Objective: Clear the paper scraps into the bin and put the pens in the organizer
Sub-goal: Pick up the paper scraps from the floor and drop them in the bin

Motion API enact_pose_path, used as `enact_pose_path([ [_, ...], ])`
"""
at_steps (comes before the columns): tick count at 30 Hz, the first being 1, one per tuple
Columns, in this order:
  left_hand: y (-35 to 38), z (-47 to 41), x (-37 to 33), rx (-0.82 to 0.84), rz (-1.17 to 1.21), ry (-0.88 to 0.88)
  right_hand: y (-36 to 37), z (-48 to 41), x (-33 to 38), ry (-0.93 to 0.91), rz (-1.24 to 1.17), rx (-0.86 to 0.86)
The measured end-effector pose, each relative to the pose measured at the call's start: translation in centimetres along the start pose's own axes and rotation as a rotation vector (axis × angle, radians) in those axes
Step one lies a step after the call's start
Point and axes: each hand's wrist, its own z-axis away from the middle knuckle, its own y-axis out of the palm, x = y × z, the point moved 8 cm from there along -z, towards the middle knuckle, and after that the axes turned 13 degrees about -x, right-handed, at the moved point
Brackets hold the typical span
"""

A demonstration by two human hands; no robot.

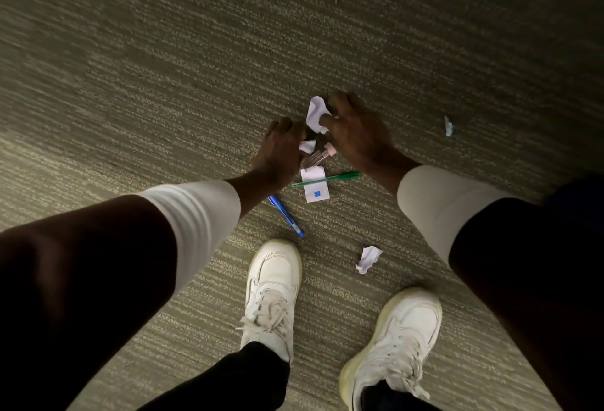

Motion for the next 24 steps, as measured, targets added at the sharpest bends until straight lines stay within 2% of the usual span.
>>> enact_pose_path([
  [3,0.1,0.0,-1.1,0.011,0.009,0.091,0.3,-1.4,1.2,-0.057,-0.138,0.015],
  [9,-0.5,-0.1,-1.3,-0.009,-0.002,0.107,1.1,-2.1,1.6,-0.083,-0.100,0.010],
  [16,-2.4,0.5,-0.1,-0.011,-0.056,-0.030,-0.2,0.7,-2.6,0.255,-0.151,-0.075],
  [24,-7.4,3.5,-3.9,0.004,-0.085,-0.077,-7.1,12.1,-4.9,0.498,-0.260,-0.100],
])
